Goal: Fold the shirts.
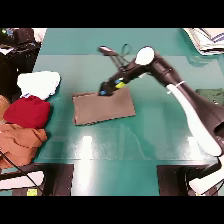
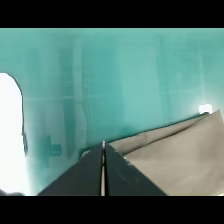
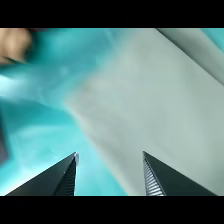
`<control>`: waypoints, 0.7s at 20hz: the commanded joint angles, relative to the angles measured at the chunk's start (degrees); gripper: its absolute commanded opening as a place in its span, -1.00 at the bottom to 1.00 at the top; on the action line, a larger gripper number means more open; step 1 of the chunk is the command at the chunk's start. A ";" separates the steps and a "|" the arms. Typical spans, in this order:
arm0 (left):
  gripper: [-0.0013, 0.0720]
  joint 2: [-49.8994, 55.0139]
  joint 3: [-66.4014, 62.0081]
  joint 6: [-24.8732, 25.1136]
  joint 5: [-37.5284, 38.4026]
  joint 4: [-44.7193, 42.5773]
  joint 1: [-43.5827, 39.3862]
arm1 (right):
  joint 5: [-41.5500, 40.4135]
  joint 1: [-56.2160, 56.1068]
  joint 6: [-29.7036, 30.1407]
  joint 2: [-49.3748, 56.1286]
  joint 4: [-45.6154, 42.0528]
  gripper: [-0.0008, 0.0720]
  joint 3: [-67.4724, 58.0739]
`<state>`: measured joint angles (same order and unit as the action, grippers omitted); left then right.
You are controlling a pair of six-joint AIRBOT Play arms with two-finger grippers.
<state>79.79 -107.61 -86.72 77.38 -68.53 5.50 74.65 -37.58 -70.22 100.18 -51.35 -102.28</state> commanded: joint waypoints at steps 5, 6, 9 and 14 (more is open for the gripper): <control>-0.90 -0.26 -0.04 0.17 0.68 1.73 0.31 | -0.11 19.76 -9.88 -4.39 -4.50 0.95 21.57; -0.90 -0.26 -0.02 0.20 0.63 2.12 0.31 | -0.24 20.83 -9.79 -3.45 -2.10 0.95 23.41; -0.90 -0.11 0.07 0.96 0.61 2.78 0.31 | -1.07 21.62 -6.71 1.38 6.80 0.95 25.59; -0.90 -0.02 0.07 1.66 0.63 3.02 0.31 | -2.16 15.63 -5.07 9.09 14.29 0.93 19.39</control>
<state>79.75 -107.57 -85.45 78.04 -65.78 5.76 74.24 -19.25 -76.27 105.34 -40.38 -80.42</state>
